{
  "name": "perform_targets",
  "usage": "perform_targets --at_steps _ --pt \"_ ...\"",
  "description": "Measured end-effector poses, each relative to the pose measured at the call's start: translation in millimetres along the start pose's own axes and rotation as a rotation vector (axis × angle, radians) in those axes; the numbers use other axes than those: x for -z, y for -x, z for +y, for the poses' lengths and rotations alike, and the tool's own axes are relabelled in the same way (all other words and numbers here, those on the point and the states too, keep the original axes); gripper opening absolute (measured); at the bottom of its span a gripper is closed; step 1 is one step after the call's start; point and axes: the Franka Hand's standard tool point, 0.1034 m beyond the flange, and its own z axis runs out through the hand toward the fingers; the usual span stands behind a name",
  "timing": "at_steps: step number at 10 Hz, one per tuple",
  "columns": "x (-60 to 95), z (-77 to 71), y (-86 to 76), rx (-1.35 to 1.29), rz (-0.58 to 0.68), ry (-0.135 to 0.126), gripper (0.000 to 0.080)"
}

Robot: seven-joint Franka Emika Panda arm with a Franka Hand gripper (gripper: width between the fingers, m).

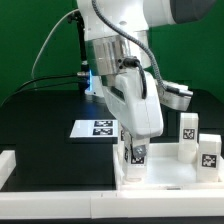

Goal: Assemble square table

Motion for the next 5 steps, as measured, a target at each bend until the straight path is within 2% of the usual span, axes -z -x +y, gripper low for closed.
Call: perform_targets --at_steps 1,2,3,5 --pt "-0.4 -0.6 0.2 0.024 0.006 -0.005 0.0390" --pt "-0.5 -1.1 -1.3 0.180 0.026 -0.022 0.0528" --pt "2.3 -0.7 -6.1 0.376 0.033 -0.024 0.0618" --pt "3.4 -2.1 -7.2 0.547 0.033 -0.020 0.0643"
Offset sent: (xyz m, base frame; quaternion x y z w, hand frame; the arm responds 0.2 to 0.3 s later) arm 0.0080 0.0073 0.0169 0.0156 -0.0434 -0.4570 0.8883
